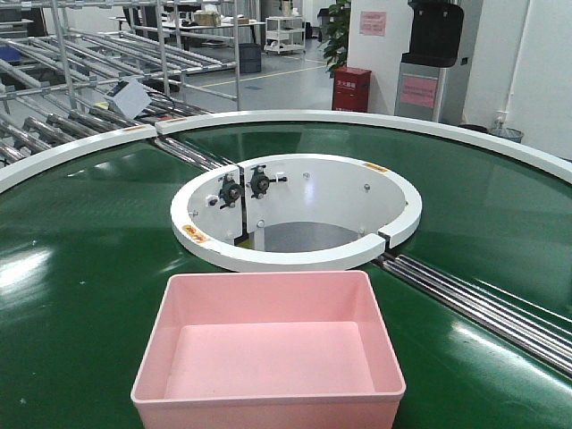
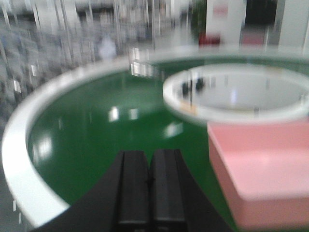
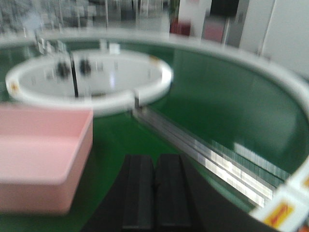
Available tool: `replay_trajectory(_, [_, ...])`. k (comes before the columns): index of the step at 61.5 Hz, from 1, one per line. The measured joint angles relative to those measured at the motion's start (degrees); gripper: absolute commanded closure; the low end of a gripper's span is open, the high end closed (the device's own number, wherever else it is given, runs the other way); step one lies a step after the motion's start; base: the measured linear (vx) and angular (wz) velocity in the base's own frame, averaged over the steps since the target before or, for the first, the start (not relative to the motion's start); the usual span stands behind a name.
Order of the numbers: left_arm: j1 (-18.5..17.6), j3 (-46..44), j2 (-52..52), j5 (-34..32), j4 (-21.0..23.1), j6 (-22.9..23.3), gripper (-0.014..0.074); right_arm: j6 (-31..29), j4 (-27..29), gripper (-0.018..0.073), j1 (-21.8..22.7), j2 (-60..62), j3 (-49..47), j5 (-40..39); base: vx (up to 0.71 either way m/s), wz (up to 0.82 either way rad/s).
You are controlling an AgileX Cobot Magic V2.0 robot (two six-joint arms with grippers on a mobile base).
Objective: Grab pink bin and stack on right shelf
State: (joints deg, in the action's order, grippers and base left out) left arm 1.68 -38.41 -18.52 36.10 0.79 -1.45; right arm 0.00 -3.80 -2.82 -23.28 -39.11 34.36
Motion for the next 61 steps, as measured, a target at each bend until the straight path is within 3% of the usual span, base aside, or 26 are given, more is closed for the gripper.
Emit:
replay_trajectory(7, [0.0, 0.53, -5.56, 7.35, 0.56, 0.0, 0.0594, 0.0, 0.21, 0.0568, 0.0, -7.45, -0.04, 6.3, 0.0, 0.0])
replay_trajectory(17, [0.0, 0.81, -10.19, 9.27, 1.12, 0.0, 0.0587, 0.0, 0.21, 0.0547, 0.0, -16.34, -0.04, 9.04, 0.0, 0.0])
replay_trajectory(24, [0.0, 0.81, -12.53, 9.22, 1.29, -0.14, 0.0495, -1.46, 0.27, 0.0431, 0.0, -21.67, -0.04, 9.05, 0.0, 0.0])
replay_trajectory(32, [-0.55, 0.86, -16.46, 9.18, 1.94, -1.55, 0.03, -5.32, 3.08, 0.0209, 0.0, -26.69, -0.04, 7.94, 0.0, 0.0])
replay_trajectory(40, [-5.65, 1.13, -19.98, 7.08, 2.92, -4.46, 0.0142, -11.91, 6.6, 0.0005, -2.58, -31.46, -0.11, 5.92, 0.0, 0.0])
replay_trajectory(46, [-11.43, 0.86, -23.59, 5.63, 3.22, -6.42, 0.0083, -14.42, 7.0, -0.0071, -7.08, -35.9, -1.74, 6.02, 0.0, 0.0])
replay_trajectory(53, [-15.9, -1.93, -31.17, 5.99, 3.22, -7.32, 0.007, -14.73, 6.05, -0.0076, -11.93, -41.62, -6.86, 7.24, 0.0, 0.0])
replay_trajectory(61, [-18.2, -7.65, -41.07, 7.58, 3.22, -7.53, 0.0071, -11.01, 4.81, -0.0053, -13.25, -50.12, -15.95, 11.25, 0.0, 0.0])
